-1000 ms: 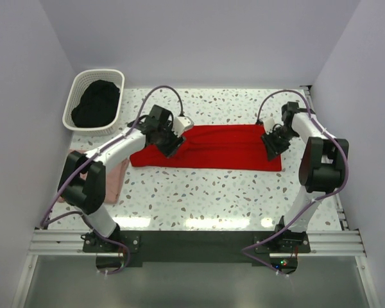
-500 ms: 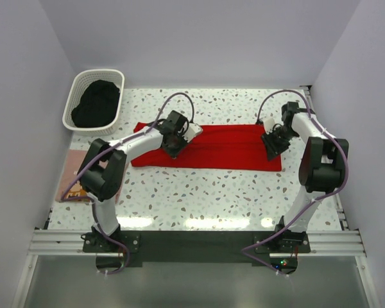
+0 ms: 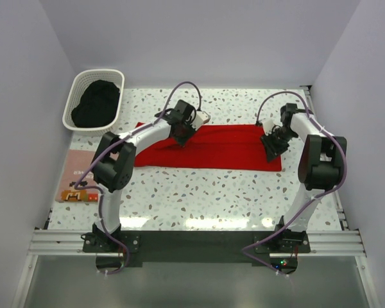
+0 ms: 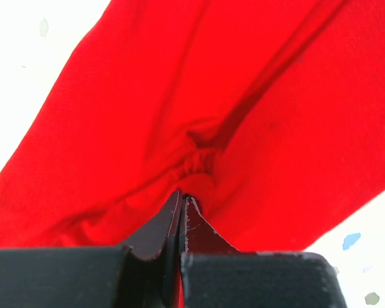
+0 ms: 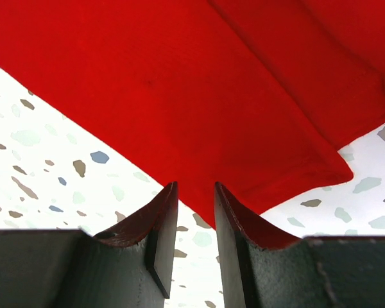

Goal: Fold and stack the t-shirts
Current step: Fold the tshirt

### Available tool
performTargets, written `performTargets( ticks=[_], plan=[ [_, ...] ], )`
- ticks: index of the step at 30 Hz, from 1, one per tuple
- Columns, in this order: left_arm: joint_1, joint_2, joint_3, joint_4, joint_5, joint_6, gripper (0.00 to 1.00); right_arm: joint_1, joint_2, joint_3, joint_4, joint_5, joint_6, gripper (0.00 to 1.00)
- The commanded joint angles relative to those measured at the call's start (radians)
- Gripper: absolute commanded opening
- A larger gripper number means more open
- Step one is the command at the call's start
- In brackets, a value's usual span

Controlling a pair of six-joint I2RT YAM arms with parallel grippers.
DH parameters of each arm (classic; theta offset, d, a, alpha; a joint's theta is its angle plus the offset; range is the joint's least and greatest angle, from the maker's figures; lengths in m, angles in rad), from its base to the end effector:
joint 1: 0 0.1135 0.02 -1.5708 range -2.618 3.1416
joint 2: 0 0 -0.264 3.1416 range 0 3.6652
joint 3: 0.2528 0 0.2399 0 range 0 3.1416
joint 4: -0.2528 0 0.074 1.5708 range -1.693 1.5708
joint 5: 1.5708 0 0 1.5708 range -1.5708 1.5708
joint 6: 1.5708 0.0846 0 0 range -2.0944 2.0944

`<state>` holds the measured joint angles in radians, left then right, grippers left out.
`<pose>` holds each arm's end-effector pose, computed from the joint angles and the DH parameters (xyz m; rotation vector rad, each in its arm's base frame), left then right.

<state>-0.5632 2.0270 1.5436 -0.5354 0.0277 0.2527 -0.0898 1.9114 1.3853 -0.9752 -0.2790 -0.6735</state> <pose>0.3818 -0.2438 0.1607 1.0394 2.3793 -0.1493 0.3507 -0.0082 0.1426 -0.8636 2.8247 0.3466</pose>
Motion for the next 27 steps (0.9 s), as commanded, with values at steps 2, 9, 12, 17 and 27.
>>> performTargets(
  ticks=[2, 9, 12, 17, 27],
  plan=[
    [0.000, 0.032, 0.067, 0.012, 0.049, -0.020, 0.00, 0.002, -0.005, 0.001, 0.013, 0.009, -0.012, 0.33],
    [0.000, 0.009, 0.070, 0.051, 0.055, -0.044, 0.00, 0.002, -0.002, -0.003, 0.015, 0.003, -0.011, 0.33],
    [0.002, 0.007, 0.070, 0.058, 0.060, -0.046, 0.02, 0.002, -0.003, 0.000, 0.013, 0.000, -0.008, 0.33],
    [0.005, -0.004, 0.055, 0.112, 0.015, -0.078, 0.02, 0.002, -0.002, 0.003, 0.009, -0.005, -0.005, 0.33],
    [0.043, 0.058, 0.104, 0.172, -0.025, -0.173, 0.02, 0.002, 0.001, 0.000, 0.003, -0.005, -0.006, 0.34]
  ],
)
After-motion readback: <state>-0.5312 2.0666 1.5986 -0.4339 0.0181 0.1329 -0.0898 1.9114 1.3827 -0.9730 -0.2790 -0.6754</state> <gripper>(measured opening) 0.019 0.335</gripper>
